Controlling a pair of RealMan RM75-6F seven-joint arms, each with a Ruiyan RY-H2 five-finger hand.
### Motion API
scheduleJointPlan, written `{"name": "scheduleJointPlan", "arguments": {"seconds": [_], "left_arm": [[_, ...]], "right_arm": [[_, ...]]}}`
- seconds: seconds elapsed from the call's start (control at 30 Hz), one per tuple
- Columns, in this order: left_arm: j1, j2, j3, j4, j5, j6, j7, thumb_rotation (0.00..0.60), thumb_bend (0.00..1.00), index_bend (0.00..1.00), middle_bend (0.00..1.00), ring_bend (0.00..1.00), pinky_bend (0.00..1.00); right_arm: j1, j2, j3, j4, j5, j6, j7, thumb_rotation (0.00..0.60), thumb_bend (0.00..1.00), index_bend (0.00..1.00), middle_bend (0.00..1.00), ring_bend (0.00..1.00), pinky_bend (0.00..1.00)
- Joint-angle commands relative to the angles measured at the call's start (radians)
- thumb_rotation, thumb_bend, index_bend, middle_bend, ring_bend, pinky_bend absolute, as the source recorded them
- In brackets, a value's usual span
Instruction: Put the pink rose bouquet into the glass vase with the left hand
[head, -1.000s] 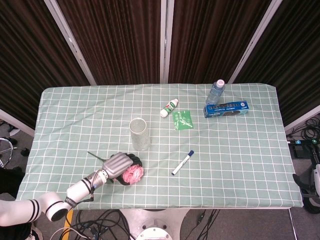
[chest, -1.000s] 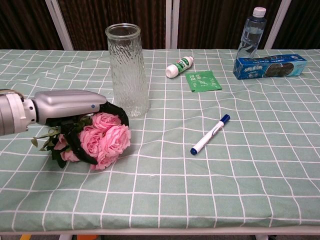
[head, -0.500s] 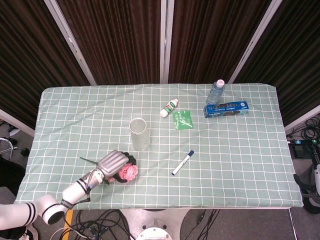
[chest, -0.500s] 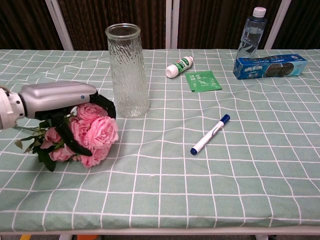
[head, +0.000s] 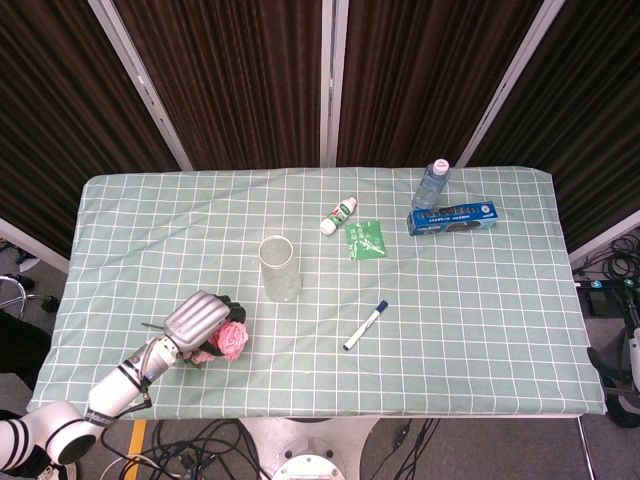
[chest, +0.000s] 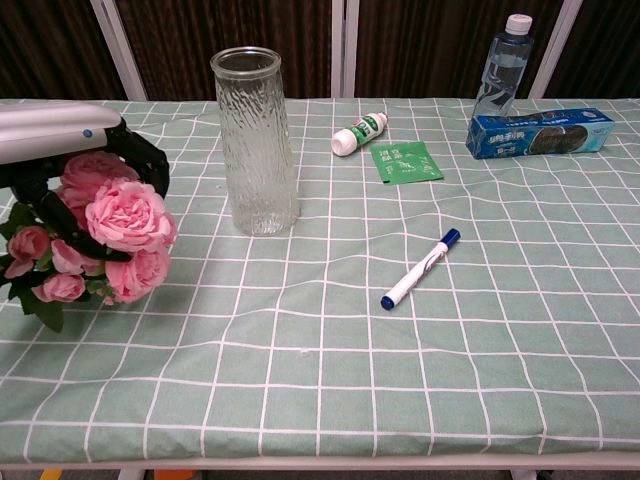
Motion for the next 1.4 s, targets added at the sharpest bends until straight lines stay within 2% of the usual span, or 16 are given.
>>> {"name": "scheduleJointPlan", "arguments": {"seconds": [0.03, 0.37, 0.7, 0.83, 0.97, 1.17, 1.4], "left_arm": [[0.006, 0.002, 0.001, 0.000, 0.000, 0.005, -0.001, 0.600, 0.17, 0.56, 0.55, 0.51, 0.66], [0.040, 0.042, -0.028, 0.010, 0.014, 0.088, -0.035, 0.600, 0.20, 0.58, 0.57, 0.53, 0.68], [0.068, 0.180, -0.124, 0.015, -0.042, 0.183, -0.071, 0.600, 0.20, 0.58, 0.57, 0.53, 0.68], [0.076, 0.224, -0.176, 0.020, -0.082, 0.219, -0.075, 0.600, 0.20, 0.58, 0.57, 0.53, 0.68], [0.078, 0.226, -0.245, 0.032, -0.110, 0.288, -0.093, 0.600, 0.20, 0.58, 0.57, 0.53, 0.68], [0.071, 0.138, -0.366, 0.073, -0.129, 0.460, -0.100, 0.600, 0.20, 0.58, 0.57, 0.54, 0.68], [0.061, 0.073, -0.480, 0.060, -0.179, 0.560, -0.222, 0.600, 0.20, 0.58, 0.57, 0.54, 0.68]], "right_arm": [[0.000, 0.001, 0.000, -0.004, -0.001, 0.001, -0.004, 0.600, 0.20, 0.00, 0.00, 0.00, 0.00], [0.000, 0.007, 0.000, -0.023, -0.004, 0.008, -0.023, 0.600, 0.20, 0.00, 0.00, 0.00, 0.00], [-0.011, -0.016, -0.022, 0.006, -0.004, -0.002, -0.023, 0.600, 0.20, 0.00, 0.00, 0.00, 0.00], [-0.012, -0.021, -0.024, 0.016, -0.004, -0.005, -0.021, 0.600, 0.20, 0.00, 0.00, 0.00, 0.00], [-0.010, -0.026, -0.024, 0.015, -0.008, -0.005, -0.023, 0.600, 0.20, 0.00, 0.00, 0.00, 0.00], [-0.006, -0.031, -0.024, 0.017, -0.001, -0.018, -0.027, 0.600, 0.20, 0.00, 0.00, 0.00, 0.00], [-0.005, -0.031, -0.020, 0.021, 0.008, -0.024, -0.022, 0.600, 0.20, 0.00, 0.00, 0.00, 0.00]]}}
